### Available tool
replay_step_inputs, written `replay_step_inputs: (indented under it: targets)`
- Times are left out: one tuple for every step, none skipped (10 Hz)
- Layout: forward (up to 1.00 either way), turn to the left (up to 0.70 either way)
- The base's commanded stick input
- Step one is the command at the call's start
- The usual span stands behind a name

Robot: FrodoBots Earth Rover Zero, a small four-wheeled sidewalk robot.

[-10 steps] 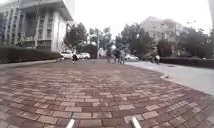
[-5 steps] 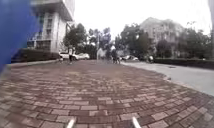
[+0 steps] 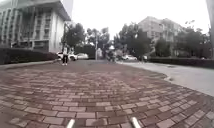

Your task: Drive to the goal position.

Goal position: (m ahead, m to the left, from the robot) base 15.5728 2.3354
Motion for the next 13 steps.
replay_step_inputs:
  targets:
    - [0.7,-0.14]
    - [0.7,-0.14]
    - [0.7,-0.14]
    - [0.7,-0.14]
    - [0.7,-0.14]
    - [0.7,-0.14]
    - [0.7,-0.14]
    - [0.7,-0.14]
    - [0.7,-0.14]
    - [0.7,-0.14]
    - [0.7,-0.13]
    - [0.7,-0.13]
    - [0.7,-0.12]
